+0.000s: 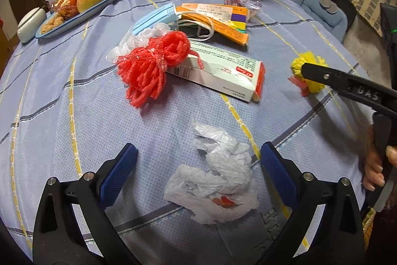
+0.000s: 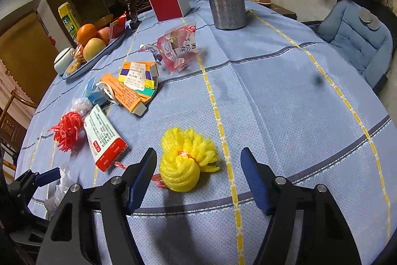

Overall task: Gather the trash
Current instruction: 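Move both tools back over the table toward the crumpled tissues, then grasp the crumpled white tissues with the left tool while the right tool grasps the yellow mesh net, then carry tissues and yellow net over the red wastebasket and open both tools, then move both tools back over the table toward the red mesh net, then grasp the red mesh net with the left tool while the right tool grasps the white plastic bag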

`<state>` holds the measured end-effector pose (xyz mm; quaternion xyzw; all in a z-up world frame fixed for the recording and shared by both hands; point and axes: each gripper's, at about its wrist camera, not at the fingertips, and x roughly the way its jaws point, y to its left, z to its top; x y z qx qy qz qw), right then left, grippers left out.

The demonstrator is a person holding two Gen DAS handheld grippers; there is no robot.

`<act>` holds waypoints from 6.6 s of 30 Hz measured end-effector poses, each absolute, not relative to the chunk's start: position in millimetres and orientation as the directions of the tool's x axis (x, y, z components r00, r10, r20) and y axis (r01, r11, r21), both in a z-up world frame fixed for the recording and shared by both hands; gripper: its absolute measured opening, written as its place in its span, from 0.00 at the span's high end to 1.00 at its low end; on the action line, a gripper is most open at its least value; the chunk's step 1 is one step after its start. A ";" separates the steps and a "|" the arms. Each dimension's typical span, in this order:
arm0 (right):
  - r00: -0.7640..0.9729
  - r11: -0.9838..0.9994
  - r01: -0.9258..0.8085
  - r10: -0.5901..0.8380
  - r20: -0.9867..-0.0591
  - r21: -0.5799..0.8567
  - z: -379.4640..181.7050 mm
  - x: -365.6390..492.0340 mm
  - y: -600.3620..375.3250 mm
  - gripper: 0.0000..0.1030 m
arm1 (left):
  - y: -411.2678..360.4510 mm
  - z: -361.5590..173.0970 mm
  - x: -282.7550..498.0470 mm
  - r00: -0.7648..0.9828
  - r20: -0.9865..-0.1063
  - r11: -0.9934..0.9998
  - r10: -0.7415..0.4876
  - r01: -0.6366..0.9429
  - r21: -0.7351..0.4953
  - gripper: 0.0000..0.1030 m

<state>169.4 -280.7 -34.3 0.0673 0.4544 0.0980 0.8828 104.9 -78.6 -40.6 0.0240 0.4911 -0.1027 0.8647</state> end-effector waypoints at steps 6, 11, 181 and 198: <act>0.565 0.974 -0.116 0.226 -0.793 0.194 -34.3 169.6 -278.2 0.33 | -72.3 -33.9 98.6 0.517 -0.825 0.967 -0.230 0.218 -0.134 0.11; 0.565 0.974 -0.117 0.224 -0.794 0.192 -34.8 170.0 -277.4 0.33 | -74.1 -32.8 95.3 0.515 -0.816 0.958 -0.261 0.245 -0.152 0.33; 0.546 0.978 -0.125 0.208 -0.811 0.166 -35.7 194.8 -281.4 0.06 | -28.7 -46.8 172.2 0.550 -0.832 0.988 -0.076 0.155 0.012 0.05; 0.528 0.978 -0.154 0.203 -0.824 0.142 -36.9 196.2 -274.6 0.05 | -11.9 -23.9 173.9 0.606 -0.773 0.981 -0.188 0.149 -0.122 0.64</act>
